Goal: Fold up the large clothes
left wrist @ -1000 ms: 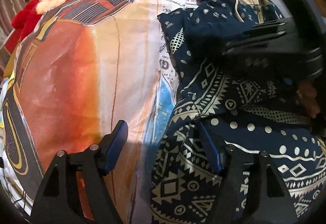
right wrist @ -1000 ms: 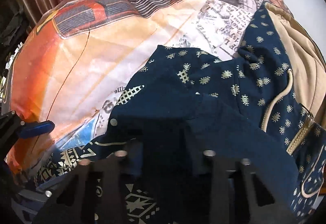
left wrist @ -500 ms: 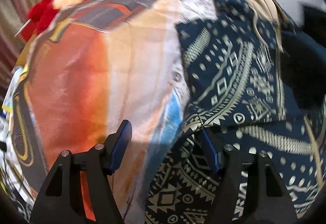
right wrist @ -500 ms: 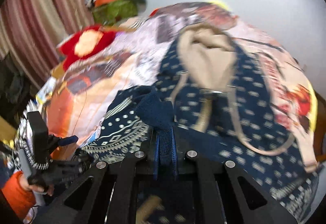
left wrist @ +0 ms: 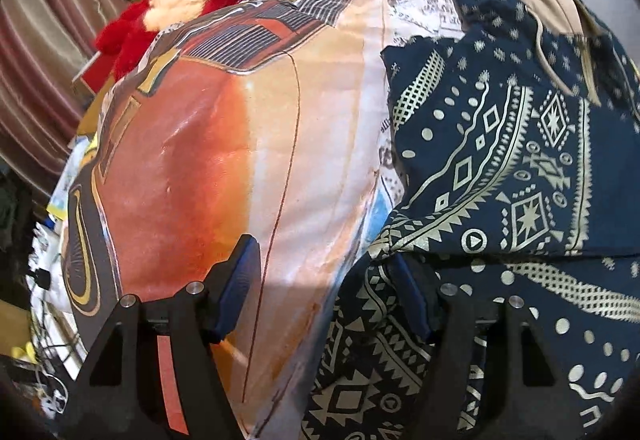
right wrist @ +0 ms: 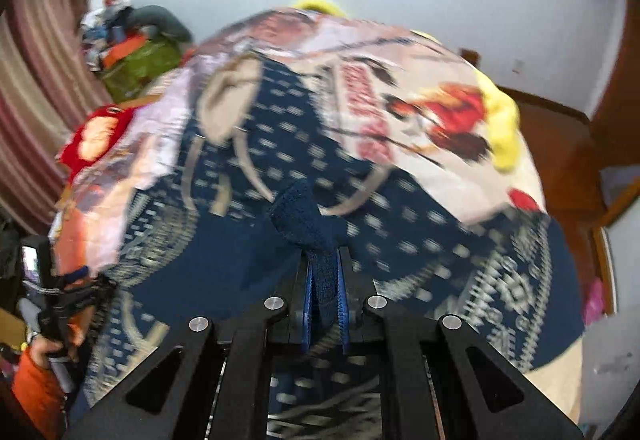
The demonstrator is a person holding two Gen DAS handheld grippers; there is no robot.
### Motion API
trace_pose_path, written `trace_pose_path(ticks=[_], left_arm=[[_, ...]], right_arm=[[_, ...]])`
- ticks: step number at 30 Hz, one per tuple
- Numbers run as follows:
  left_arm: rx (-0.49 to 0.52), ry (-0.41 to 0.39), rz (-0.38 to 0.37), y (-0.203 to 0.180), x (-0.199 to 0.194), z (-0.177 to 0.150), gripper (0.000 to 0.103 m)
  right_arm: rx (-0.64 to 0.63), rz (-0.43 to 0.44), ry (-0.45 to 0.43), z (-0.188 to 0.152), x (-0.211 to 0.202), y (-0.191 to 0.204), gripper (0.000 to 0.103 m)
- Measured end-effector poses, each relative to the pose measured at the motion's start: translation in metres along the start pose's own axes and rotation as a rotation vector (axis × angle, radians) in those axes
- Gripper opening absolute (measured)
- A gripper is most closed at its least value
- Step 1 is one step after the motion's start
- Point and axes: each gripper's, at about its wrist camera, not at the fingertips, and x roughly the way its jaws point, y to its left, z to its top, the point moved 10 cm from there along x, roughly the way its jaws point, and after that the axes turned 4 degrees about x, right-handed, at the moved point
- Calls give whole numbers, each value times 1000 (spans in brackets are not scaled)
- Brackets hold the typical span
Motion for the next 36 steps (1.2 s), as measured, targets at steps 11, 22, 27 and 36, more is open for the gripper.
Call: trace_pose_path(ticks=[11, 22, 27, 36], left_arm=[[87, 12, 39, -5, 3, -4, 67], [97, 63, -18, -4, -7, -19, 67], [94, 32, -56, 1, -35, -11, 67], [23, -107, -182, -32, -99, 58, 74]], right_arm=[[67, -94, 120, -38, 17, -68, 9], [-39, -274, 166, -61, 5, -101, 93], [-84, -311, 139, -70, -13, -124, 95], [211, -158, 106, -69, -43, -179, 95]])
